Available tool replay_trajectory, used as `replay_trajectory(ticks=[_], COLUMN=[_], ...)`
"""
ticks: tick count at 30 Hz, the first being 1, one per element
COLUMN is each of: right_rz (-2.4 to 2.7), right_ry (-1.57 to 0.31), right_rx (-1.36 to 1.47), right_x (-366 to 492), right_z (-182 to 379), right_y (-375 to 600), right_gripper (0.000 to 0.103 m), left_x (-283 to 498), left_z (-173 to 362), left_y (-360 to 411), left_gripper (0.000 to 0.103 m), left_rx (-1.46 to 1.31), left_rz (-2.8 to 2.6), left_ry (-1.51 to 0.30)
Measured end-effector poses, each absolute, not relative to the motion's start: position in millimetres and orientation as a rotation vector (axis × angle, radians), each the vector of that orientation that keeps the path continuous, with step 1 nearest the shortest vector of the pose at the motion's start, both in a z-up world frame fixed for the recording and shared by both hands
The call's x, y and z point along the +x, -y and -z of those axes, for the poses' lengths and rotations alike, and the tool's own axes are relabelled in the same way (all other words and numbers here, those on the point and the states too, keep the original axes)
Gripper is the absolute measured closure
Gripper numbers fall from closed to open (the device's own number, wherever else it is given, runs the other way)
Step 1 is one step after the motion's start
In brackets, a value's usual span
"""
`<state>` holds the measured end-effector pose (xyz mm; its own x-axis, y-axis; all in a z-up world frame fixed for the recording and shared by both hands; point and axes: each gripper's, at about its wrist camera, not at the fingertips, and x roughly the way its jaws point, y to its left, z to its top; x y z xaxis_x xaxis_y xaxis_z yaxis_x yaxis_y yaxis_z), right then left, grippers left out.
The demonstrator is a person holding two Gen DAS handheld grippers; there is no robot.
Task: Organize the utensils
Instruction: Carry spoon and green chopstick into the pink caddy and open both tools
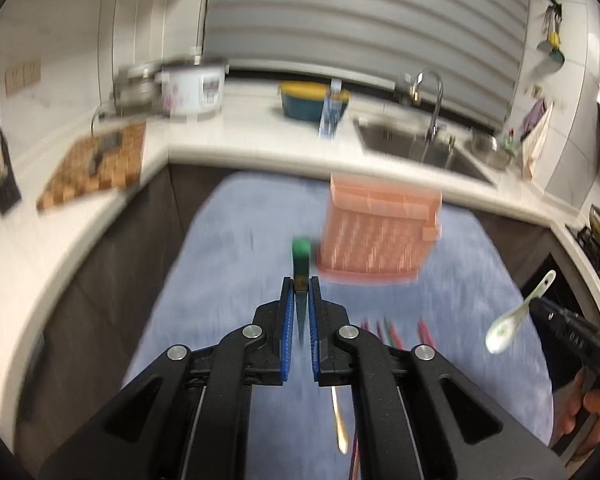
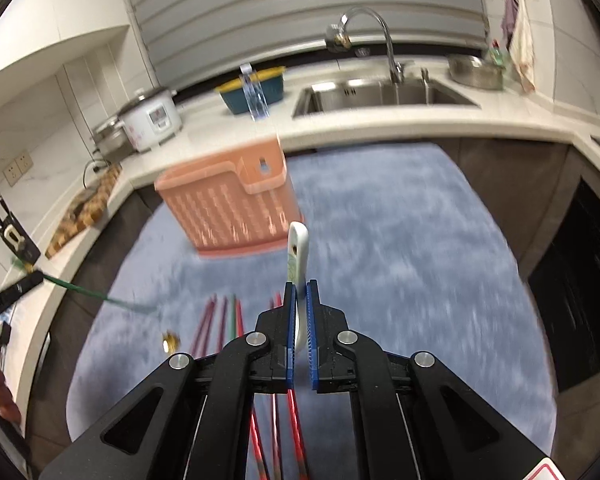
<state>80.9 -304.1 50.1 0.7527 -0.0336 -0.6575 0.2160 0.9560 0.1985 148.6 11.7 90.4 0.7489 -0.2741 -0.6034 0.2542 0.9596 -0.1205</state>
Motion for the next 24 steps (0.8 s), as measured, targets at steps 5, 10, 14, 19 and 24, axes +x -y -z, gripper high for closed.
replay_trajectory(ticks=[5, 10, 14, 19, 24], right_rz=[0.127, 0.133, 0.136, 0.143, 0.129], right_ry=[-0.642, -0.597, -0.586, -0.636, -0.708], right_rx=[0.252, 0.252, 0.235, 0.245, 0.259], right_x=[131, 187, 222, 258, 277], right_z=[-80, -98, -99, -74, -40], right_y=[308, 312, 309, 310, 308], right_gripper=[0.098, 0.098, 0.098, 0.098, 0.098], left_x=[184, 213, 233, 266, 288], left_z=[-145, -189, -200, -173, -131], left_y=[1, 18, 33, 57, 67], left_gripper=[0.096, 0.096, 0.096, 0.096, 0.096], left_rx=[-0.049, -0.083, -0.100, -0.097, -0.093], left_rz=[0.296, 0.328, 0.350, 0.360, 0.359], left_ry=[-0.544, -0.446, -0.407, -0.467, -0.565])
